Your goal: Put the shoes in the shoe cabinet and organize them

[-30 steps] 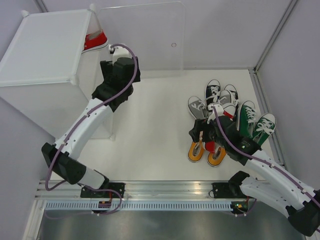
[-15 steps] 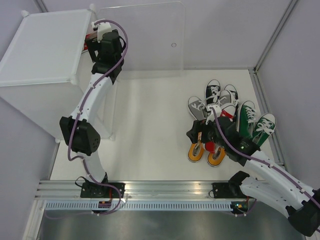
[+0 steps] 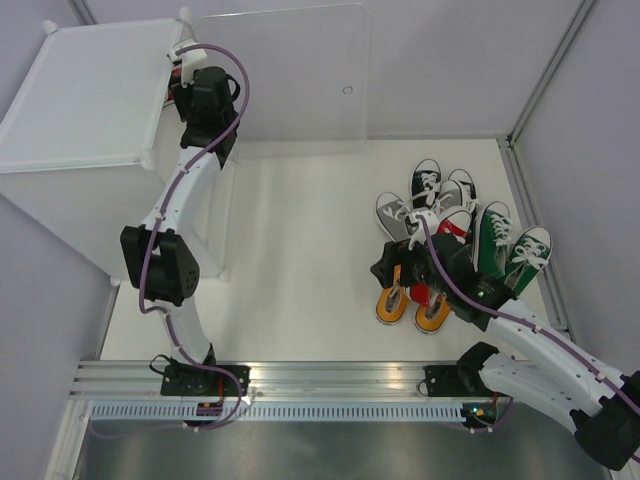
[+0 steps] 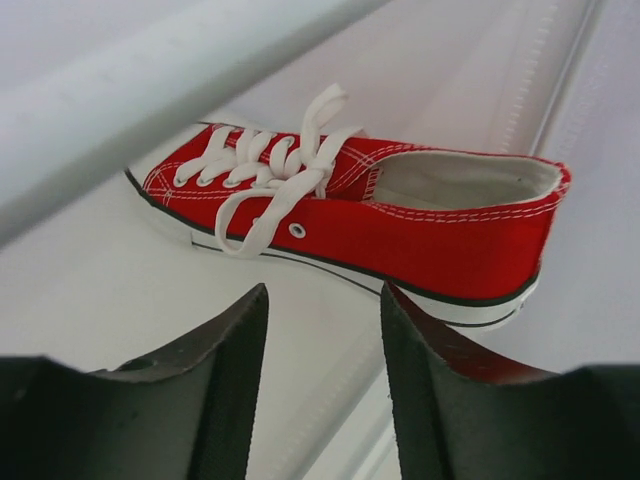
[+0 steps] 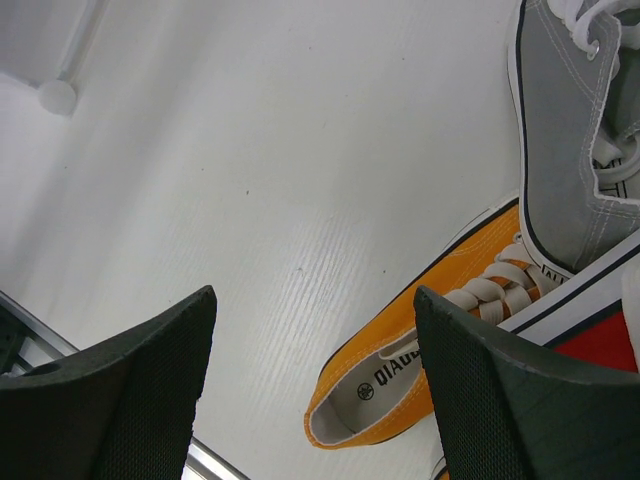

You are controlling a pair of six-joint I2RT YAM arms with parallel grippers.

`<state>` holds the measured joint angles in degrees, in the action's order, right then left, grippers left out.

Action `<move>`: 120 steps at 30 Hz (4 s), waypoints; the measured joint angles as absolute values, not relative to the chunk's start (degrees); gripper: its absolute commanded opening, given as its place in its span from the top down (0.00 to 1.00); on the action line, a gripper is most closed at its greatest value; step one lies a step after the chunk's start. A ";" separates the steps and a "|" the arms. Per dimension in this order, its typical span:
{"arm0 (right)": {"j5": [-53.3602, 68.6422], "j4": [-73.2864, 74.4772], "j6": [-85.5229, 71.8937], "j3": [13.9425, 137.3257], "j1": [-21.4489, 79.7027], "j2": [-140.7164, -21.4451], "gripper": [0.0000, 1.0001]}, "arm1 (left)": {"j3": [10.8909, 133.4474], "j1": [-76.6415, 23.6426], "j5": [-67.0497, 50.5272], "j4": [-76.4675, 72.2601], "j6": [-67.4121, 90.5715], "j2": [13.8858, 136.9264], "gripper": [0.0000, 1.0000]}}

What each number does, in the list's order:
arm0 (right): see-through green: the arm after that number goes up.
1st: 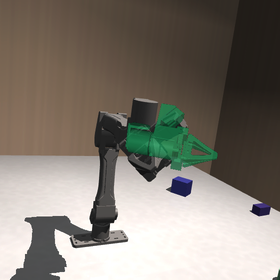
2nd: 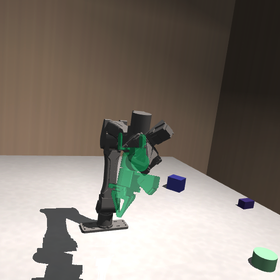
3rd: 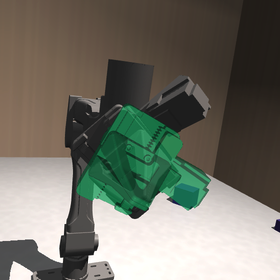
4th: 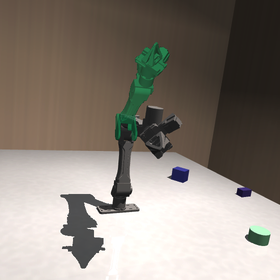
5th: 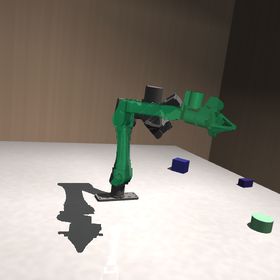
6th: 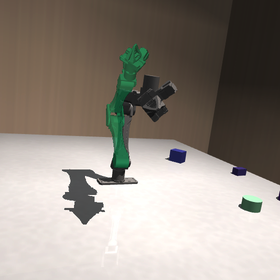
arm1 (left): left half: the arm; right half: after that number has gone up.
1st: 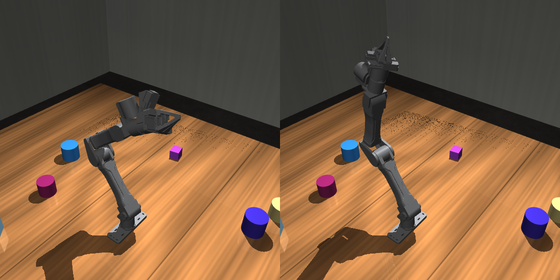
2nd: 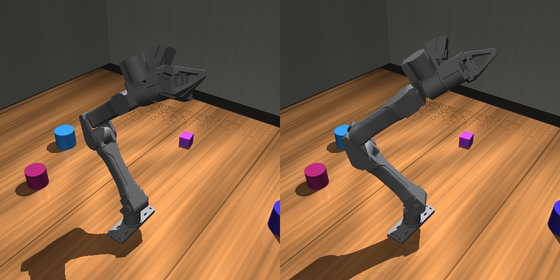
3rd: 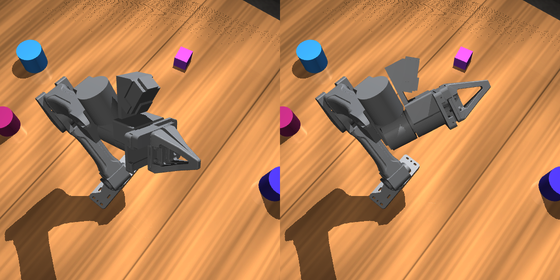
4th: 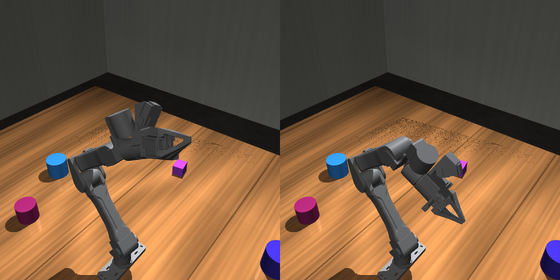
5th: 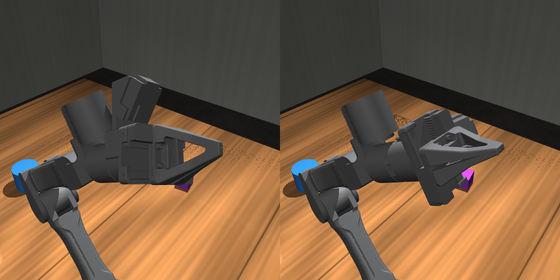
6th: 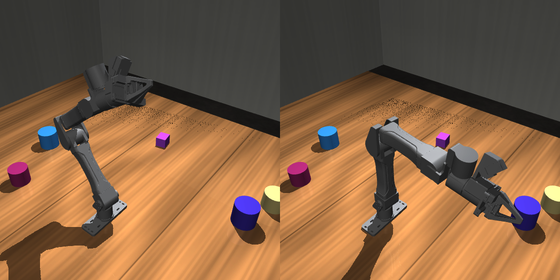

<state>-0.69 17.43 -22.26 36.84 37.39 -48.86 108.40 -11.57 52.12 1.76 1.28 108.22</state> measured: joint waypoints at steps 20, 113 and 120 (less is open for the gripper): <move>1.32 16.29 -22.26 35.77 37.39 -48.90 0.16 | 105.89 -8.62 56.69 -1.96 0.27 109.30 0.40; 1.21 16.01 -22.24 35.00 37.39 -50.70 0.16 | 122.10 -12.14 28.99 7.51 0.78 121.80 0.12; 0.84 16.38 -22.24 35.00 37.39 -50.63 0.16 | 119.63 -11.60 16.71 8.95 3.27 118.04 0.07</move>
<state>0.84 16.38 -22.24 35.00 37.39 -50.63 119.63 -11.60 16.71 8.95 3.27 118.04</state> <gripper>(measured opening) 0.837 0.911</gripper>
